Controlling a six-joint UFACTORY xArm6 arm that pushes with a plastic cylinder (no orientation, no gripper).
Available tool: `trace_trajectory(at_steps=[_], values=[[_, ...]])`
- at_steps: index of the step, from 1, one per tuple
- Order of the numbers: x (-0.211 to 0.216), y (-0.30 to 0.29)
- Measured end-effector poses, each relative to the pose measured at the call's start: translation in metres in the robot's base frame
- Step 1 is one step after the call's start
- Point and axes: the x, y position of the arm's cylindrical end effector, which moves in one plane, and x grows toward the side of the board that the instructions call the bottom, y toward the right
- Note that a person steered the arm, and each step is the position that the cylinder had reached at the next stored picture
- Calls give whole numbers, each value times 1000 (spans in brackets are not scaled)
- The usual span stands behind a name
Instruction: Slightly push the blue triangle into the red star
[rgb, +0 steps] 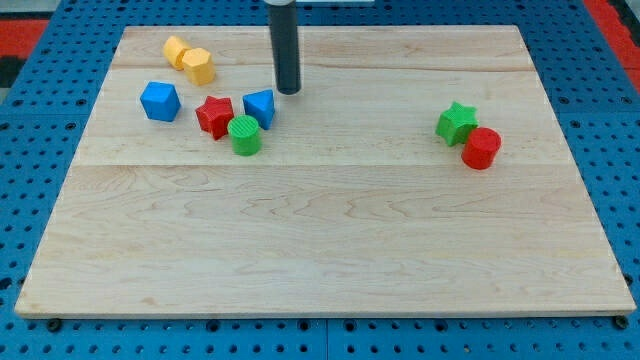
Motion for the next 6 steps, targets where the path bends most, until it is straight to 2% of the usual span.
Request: trace_trajectory(at_steps=[1, 2, 3, 4, 5, 6], values=[[11, -1], [34, -46], [34, -55], [-13, -45], [-18, -135], [-15, -181]])
